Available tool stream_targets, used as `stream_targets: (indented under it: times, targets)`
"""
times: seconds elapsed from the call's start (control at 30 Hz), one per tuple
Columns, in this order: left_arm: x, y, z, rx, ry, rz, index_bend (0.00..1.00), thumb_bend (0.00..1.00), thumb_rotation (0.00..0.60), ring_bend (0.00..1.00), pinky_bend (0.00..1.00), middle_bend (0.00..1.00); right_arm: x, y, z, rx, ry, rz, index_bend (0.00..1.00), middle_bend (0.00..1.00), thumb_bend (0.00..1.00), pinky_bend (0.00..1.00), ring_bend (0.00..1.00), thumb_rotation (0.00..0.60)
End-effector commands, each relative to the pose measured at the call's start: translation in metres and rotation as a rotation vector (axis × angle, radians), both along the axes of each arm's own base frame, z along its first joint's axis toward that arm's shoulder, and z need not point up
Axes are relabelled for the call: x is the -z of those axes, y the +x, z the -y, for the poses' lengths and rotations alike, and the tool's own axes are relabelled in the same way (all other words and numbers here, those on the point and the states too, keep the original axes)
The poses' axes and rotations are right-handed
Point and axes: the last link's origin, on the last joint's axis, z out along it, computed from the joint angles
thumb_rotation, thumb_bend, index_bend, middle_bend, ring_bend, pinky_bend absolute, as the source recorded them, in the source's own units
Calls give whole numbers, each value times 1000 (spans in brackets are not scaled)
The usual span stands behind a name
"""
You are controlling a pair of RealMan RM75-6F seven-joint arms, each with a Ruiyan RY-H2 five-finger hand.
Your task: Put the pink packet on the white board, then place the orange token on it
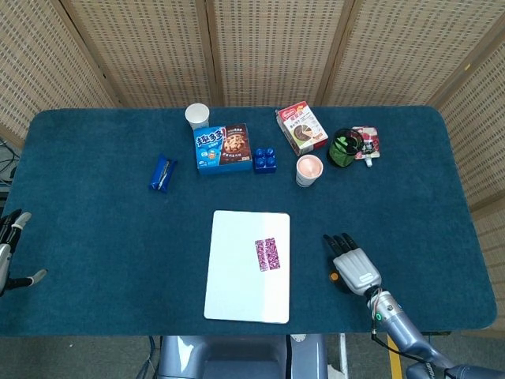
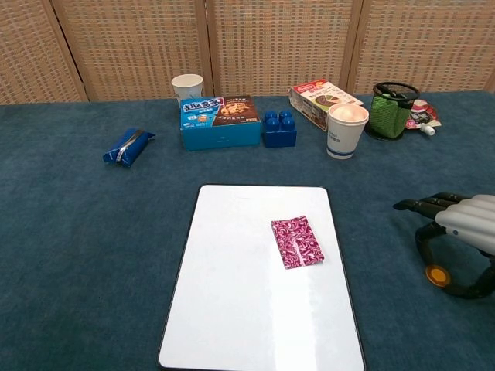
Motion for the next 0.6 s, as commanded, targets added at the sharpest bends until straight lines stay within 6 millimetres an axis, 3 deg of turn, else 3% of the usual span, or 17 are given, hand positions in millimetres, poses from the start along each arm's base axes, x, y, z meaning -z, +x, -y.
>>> stream_targets:
  times: [0.03, 0.37, 0.6]
  targets:
    - [0, 0, 0, -1, 0, 0, 0, 0, 600, 0, 0, 0, 1, 0, 0, 3, 1, 4, 531, 0, 363, 0, 0, 600]
    - [-1, 0, 0, 0, 1, 1, 0, 0, 600, 0, 0, 0, -4, 13, 3, -8, -4, 39, 531, 0, 367, 0, 0, 600]
    - [-1, 0, 0, 2, 3, 1, 0, 0, 600, 0, 0, 0, -8, 62, 21, -64, -2, 104, 531, 0, 388, 0, 0, 600]
